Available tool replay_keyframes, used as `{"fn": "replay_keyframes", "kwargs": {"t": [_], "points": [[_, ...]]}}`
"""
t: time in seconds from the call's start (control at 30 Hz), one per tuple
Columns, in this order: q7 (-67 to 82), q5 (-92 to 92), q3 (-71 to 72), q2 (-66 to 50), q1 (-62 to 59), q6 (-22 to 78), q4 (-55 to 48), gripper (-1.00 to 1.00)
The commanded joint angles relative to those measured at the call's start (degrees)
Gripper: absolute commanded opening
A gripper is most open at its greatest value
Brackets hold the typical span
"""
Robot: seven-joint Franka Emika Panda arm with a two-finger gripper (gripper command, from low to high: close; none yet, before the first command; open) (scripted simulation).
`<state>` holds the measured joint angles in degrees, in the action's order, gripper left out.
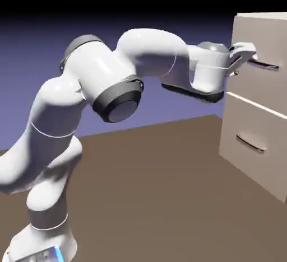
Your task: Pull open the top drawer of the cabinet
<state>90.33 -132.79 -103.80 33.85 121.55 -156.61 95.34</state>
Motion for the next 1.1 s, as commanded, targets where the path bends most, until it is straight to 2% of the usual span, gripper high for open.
{"fn": "replay_keyframes", "kwargs": {"t": [0.0, 0.2, 0.5, 0.53, 0.57, 1.07], "points": [[2.3, -2.3, -1.8, 0.0, 2.1, 0.3, -1.1, 0.00], [15.2, -15.2, -11.9, 0.1, 13.9, 2.0, -7.5, 0.00], [25.7, -12.1, -16.4, 10.2, 23.5, -0.8, -22.4, 0.00], [25.7, -12.1, -16.4, 10.2, 23.5, -0.8, -22.4, -1.00], [25.7, -12.1, -16.4, 10.2, 23.5, -0.8, -22.4, -1.00], [2.2, -17.7, -1.7, -13.0, -1.6, 2.8, 7.4, -1.00]]}}
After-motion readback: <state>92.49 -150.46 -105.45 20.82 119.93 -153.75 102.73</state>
